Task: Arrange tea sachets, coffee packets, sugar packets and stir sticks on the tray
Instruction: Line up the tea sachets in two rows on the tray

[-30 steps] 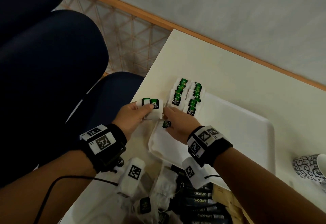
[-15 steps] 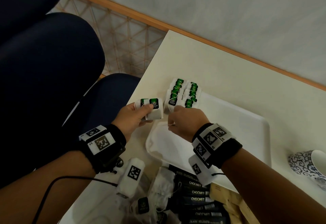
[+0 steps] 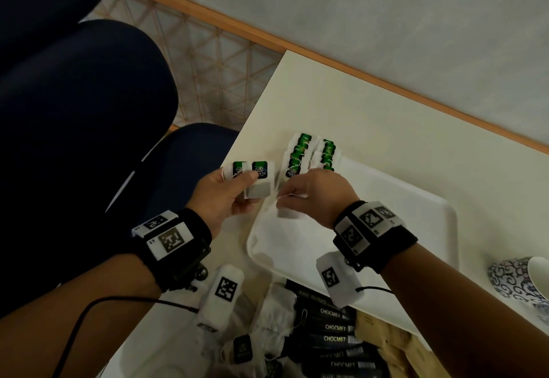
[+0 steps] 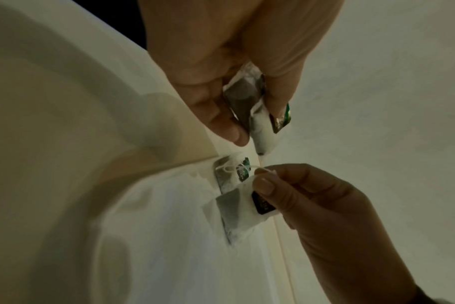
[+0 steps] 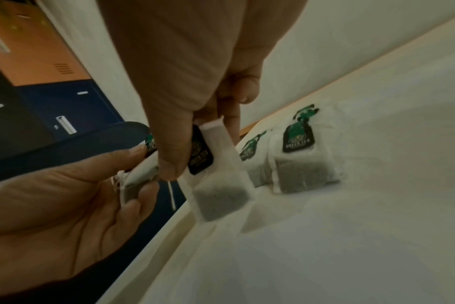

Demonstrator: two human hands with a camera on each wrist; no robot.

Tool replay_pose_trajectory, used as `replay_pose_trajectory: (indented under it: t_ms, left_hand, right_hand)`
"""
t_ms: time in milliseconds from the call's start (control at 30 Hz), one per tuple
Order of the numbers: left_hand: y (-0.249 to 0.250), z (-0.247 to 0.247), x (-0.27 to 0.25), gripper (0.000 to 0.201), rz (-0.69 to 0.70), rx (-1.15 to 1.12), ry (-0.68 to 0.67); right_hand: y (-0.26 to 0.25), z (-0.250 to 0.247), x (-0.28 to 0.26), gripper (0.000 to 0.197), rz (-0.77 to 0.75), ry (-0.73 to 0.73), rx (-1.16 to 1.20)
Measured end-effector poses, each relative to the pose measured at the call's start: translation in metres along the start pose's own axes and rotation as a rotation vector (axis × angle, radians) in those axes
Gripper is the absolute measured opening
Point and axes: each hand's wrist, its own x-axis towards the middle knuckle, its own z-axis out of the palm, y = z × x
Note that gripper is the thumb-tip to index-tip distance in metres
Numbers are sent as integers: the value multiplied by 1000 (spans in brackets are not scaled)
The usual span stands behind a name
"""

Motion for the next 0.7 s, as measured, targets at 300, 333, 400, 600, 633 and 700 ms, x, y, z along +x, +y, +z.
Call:
replay_pose_trajectory:
  t_ms: [300, 333, 400, 600, 633, 700]
  left_hand:
    - [-3, -1, 7, 14, -59, 12, -52]
    - [-3, -1, 7, 15, -62, 12, -58]
    - [-3, 0, 8, 17, -68, 22, -72]
    - [-6, 5, 8, 18, -80, 68, -110]
    - [-6, 5, 7, 17, -83, 62, -114]
    - [-6, 8, 6, 14, -87, 52, -124]
  right_hand:
    - [20, 2, 36, 16, 205, 21, 130]
    - [21, 1, 39, 15, 211, 33, 144]
    - [23, 2, 44, 15, 223, 43, 166]
    - [27, 4, 45, 20, 228, 75, 180]
    - [26, 1, 41, 21, 217, 112, 199]
    - [22, -5, 32, 24, 182, 195, 229]
